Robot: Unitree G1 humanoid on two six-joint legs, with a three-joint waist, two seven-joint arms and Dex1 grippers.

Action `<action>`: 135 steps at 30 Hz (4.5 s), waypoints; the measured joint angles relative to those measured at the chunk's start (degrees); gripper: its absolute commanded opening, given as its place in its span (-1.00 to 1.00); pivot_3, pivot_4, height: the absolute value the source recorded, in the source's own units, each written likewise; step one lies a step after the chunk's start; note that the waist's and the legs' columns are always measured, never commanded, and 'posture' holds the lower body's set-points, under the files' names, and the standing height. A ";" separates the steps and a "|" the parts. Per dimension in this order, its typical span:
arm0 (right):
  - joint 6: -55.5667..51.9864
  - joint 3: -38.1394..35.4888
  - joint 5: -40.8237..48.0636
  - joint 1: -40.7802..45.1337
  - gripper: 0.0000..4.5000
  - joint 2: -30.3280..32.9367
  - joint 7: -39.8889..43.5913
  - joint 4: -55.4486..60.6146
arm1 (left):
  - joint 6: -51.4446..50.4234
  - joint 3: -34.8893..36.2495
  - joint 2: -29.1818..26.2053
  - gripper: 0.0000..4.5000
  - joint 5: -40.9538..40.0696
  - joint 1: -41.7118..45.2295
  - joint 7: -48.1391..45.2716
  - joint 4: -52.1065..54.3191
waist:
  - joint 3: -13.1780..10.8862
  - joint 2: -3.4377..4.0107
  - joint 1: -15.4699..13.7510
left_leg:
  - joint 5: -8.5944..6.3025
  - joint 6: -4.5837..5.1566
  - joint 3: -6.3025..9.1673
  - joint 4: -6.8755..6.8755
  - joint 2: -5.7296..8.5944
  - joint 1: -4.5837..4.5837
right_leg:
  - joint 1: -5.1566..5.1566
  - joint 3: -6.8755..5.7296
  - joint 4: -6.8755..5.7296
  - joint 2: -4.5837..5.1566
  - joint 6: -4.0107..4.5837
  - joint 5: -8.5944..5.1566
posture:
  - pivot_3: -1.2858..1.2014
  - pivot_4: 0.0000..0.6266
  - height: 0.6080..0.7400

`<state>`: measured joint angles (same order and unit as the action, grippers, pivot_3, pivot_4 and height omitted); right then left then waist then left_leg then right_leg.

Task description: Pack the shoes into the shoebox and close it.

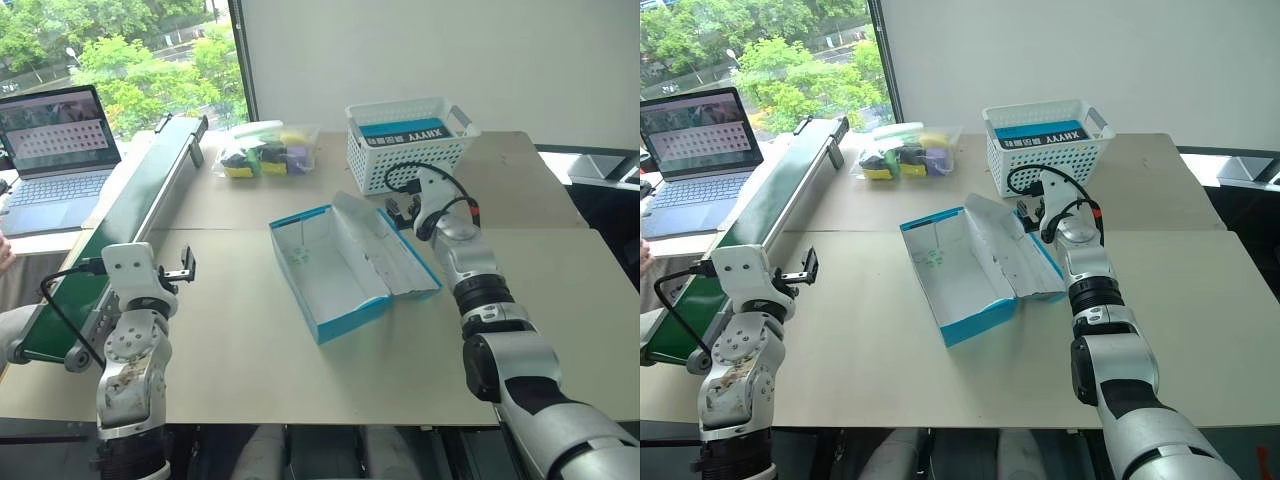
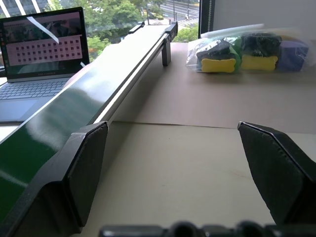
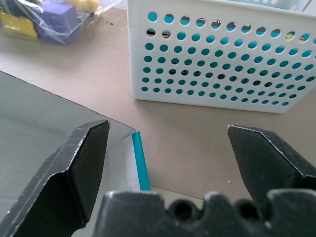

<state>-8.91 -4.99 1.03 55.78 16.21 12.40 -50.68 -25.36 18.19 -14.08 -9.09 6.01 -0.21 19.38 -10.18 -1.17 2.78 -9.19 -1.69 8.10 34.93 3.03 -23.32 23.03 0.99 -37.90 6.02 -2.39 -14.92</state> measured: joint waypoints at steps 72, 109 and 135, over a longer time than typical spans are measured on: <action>-24.29 27.29 2.48 -18.11 0.98 -10.64 15.10 51.93 | 7.90 29.17 -18.16 1.00 -18.12 -19.69 -25.13 -21.67 | 0.22 -0.41 -0.25 | -0.34 -0.29 -0.43 -0.18 -1.12 0.15 | 0.31 0.18 0.24 -0.90 0.60 0.03 | 0.03 -0.52 0.83; -24.29 24.90 1.47 -18.38 1.00 -11.00 13.38 51.96 | 13.79 23.22 -19.01 0.16 -17.07 -8.44 -25.03 -35.28 | 0.22 -0.41 -0.82 | -0.34 -0.29 -0.41 -0.17 -1.06 0.20 | 0.27 0.16 0.13 -0.86 0.59 0.02 | 0.03 -0.52 0.83; -57.72 -9.25 38.77 -10.90 1.00 -21.56 2.30 44.96 | 4.04 -17.22 4.90 0.16 -13.47 -1.74 -11.39 5.66 | 0.24 -0.51 0.13 | -0.33 -0.27 -0.52 -0.09 -1.11 0.13 | 0.25 0.24 0.00 -0.98 0.60 0.06 | 0.03 -0.52 0.83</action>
<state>-66.63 -14.24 39.80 44.87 -5.34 14.70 -5.72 -21.32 0.97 -9.18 -22.56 4.27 -11.60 25.04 -9.95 -1.69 2.92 -9.52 -1.96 7.58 34.83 1.92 -23.20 23.28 1.24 -37.90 5.04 -1.79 -14.86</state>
